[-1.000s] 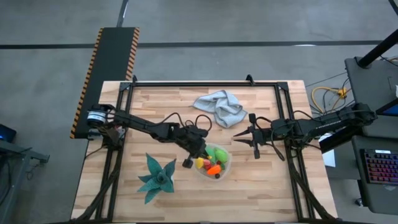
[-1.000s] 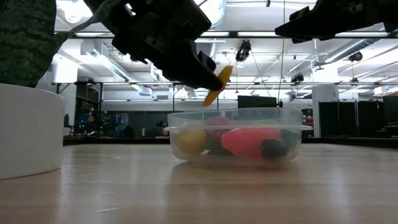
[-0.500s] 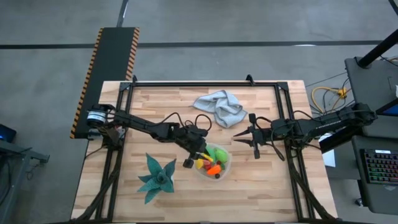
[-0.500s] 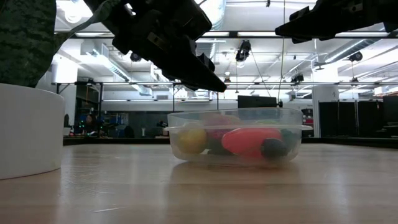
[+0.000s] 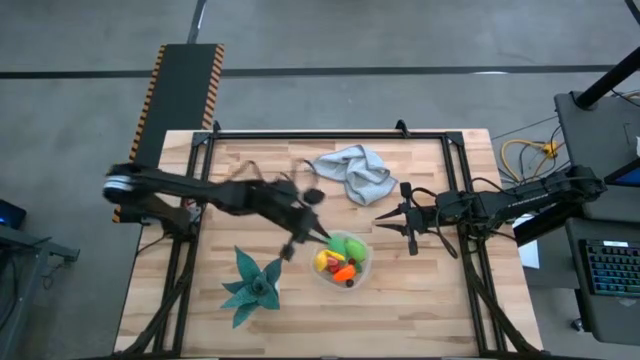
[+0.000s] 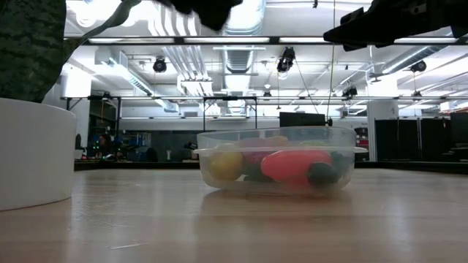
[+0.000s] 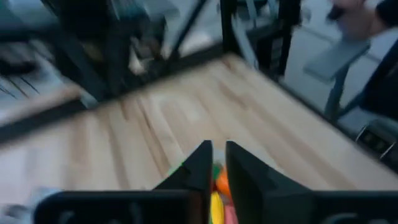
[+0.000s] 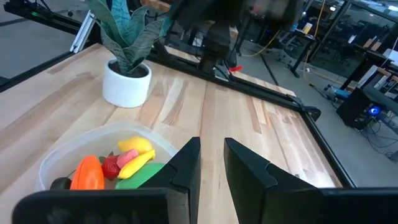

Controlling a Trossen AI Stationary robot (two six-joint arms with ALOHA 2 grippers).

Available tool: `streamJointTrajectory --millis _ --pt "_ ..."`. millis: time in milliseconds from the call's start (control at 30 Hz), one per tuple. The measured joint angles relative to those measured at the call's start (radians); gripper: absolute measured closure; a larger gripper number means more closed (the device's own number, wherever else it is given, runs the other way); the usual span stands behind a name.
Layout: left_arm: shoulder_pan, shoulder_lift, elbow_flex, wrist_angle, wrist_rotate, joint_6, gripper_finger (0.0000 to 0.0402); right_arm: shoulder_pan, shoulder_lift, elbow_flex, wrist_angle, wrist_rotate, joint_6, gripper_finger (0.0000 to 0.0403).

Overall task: Pick and placing Produce into tupperware
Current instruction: Return to home position

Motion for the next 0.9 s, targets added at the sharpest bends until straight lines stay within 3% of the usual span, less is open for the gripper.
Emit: streamJointTrajectory --millis 100,300,500,667,800,900 --pt "0.001 -0.156 -0.012 -0.059 0.000 0.001 0.0396 0.000 0.000 0.000 0.000 0.000 0.004 0.0339" --pt "-0.037 -0.456 -0.066 -0.225 -0.012 0.023 0.0400 0.000 0.000 0.000 -0.005 0.000 0.041 0.0339" --pt "-0.120 -0.763 -0.201 -0.263 -0.232 -0.004 0.0401 0.000 0.000 0.000 -0.019 0.000 0.067 0.0339" --pt "-0.160 -0.971 -0.353 -0.255 -0.286 -0.006 0.0401 0.000 0.000 0.000 -0.019 0.000 0.080 0.0339" --pt "-0.161 -1.130 -0.475 -0.233 -0.397 -0.009 0.0401 0.000 0.000 0.000 -0.018 0.000 0.084 0.0339" --pt "-0.161 -1.213 -0.571 -0.187 -0.395 -0.016 0.0401 0.000 0.000 0.000 -0.018 0.000 0.098 0.0339"
